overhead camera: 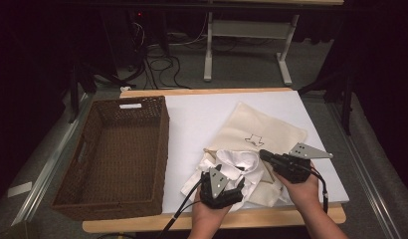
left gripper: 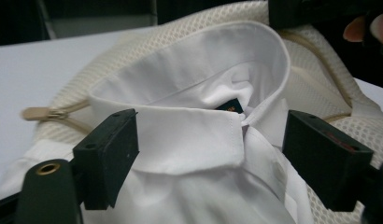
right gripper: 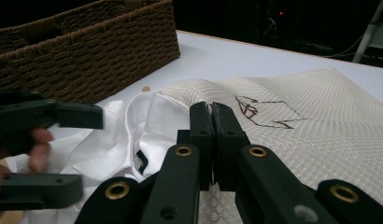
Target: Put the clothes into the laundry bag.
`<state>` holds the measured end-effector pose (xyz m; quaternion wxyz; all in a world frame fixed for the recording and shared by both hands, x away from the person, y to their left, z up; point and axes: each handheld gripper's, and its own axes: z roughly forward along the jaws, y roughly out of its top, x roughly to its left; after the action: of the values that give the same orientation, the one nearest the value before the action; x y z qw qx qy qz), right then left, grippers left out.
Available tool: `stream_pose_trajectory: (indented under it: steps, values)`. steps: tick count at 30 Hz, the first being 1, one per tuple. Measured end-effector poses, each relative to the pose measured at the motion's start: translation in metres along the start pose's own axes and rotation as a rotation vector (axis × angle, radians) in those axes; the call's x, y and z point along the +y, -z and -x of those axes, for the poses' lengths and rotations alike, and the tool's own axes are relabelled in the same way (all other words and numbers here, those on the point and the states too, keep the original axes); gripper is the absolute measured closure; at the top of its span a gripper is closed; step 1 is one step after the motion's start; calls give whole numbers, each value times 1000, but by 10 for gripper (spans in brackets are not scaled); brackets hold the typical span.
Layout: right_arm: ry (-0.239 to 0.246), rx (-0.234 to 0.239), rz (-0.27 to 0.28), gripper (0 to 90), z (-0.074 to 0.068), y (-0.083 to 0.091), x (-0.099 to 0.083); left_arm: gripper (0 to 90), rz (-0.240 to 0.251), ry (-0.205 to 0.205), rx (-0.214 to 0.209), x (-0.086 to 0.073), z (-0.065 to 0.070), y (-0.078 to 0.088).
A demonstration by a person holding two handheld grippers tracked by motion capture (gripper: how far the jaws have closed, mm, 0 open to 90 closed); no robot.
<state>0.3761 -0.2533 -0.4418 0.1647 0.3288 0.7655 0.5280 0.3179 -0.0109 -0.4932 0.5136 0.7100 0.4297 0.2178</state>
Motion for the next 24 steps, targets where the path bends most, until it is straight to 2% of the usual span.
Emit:
stream_pose_trajectory:
  steps: [1, 2, 3, 4, 5, 6, 9, 11, 12, 14, 17, 19, 24]
  values:
    - [0, 0, 1, 892, 0, 0, 0, 166, -43, 21, -21, 1, -1, -10]
    - [-2, 3, 2, 892, 0, -1, 0, 199, -81, 20, -40, 1, 1, -19]
    - [-1, 3, 3, 892, 0, -1, 0, 225, -81, 20, -40, 1, 1, -19]
    - [0, 4, 4, 893, 0, -1, 0, 263, -123, 1, -56, 0, 5, -29]
    - [0, 4, 4, 893, 0, -1, 0, 285, -123, 1, -56, 0, 5, -29]
    - [-4, 6, 5, 893, -1, 0, 0, 321, -148, -43, -52, 0, 11, -33]
    - [7, 13, 12, 893, -1, 1, 1, 390, -135, -53, -57, 0, 11, -33]
    - [1, 12, 12, 893, -2, 1, 1, 388, -129, -50, -59, 0, 10, -32]
    - [4, 11, 10, 893, -2, 1, 1, 355, -92, -33, -63, 1, 7, -27]
    - [4, 11, 9, 892, -2, 1, 1, 308, -53, -46, -60, 2, 5, -20]
    - [3, 7, 7, 892, -2, 2, 0, 223, -20, -56, -64, 2, 1, -7]
    - [7, 7, 7, 892, -2, 1, 0, 193, -15, -57, -73, 1, -3, 2]
    - [11, 3, 5, 891, -2, 2, -1, 186, -18, -59, -72, -6, -14, 26]
